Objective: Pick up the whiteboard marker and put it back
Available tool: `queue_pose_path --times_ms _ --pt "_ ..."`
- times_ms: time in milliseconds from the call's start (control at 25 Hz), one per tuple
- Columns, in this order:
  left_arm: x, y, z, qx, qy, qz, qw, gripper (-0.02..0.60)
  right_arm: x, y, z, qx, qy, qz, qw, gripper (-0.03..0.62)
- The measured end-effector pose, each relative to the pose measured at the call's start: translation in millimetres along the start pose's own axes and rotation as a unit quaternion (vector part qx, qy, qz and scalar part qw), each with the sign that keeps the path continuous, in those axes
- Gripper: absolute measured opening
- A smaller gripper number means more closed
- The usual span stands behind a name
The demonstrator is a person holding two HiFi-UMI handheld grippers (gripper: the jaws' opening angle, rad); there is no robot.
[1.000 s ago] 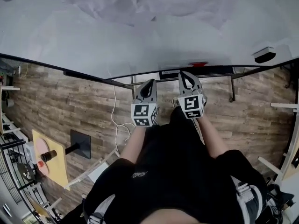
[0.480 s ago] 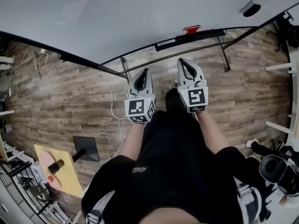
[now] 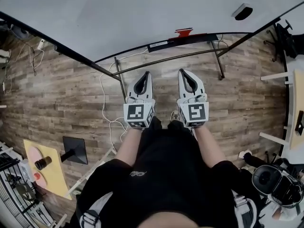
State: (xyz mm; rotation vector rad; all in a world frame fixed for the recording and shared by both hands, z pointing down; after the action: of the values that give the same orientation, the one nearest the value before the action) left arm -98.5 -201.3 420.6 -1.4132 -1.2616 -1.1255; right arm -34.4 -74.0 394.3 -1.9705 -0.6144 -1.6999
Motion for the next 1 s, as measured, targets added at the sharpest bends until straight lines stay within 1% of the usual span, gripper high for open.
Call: queue_pose_path --times_ms 120,200,320,360,600,760,880,1000 --pt "-14.0 -5.4 17.3 -0.018 0.003 0.013 0.9997 0.008 -13.6 -11.4 7.8 -0.01 0.006 0.01 1.0 0.003" --pt "-22.7 -4.0 32.3 -0.021 0.01 0.022 0.9995 0.008 -25.3 -17.5 18.9 -0.008 0.002 0.019 1.0 0.003" --pt "-28.6 -2.2 52.8 -0.021 0.018 0.026 0.9993 0.008 -37.6 -22.6 30.4 -0.024 -0.016 0.061 0.998 0.003" --pt "-28.5 -4.5 59.1 -0.021 0.019 0.026 0.9993 0.008 -38.9 -25.6 32.0 -0.029 -0.019 0.067 0.997 0.003" --pt "-32.2 -6.4 85.2 -0.017 0.029 0.031 0.9989 0.008 -38.9 -38.8 44.1 -0.037 -0.007 0.062 0.997 0.003" --pt "-41.9 -0.1 91.9 -0.013 0.041 0.043 0.9981 0.008 -41.7 -40.9 51.4 -0.039 -0.003 0.07 0.997 0.003" --pt "-41.1 2.2 95.9 -0.008 0.042 0.042 0.9982 0.008 -38.2 -45.1 56.3 -0.031 0.001 0.053 0.998 0.003" --pt "-39.6 4.7 98.4 -0.004 0.043 0.041 0.9982 0.008 -37.4 -46.3 57.5 -0.033 0.001 0.063 0.997 0.003"
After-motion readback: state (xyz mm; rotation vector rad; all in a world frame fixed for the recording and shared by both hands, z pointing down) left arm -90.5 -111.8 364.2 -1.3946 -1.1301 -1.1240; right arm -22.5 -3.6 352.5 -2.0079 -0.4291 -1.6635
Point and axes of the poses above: the fingertips, and each gripper's own axes: y forward along the fingers, z to its right, x out of its underside, the point moved 3 cm from there along -y, backward along the fingers, and after that the axes turned 13 degrees about z, right-handed, at the moved point
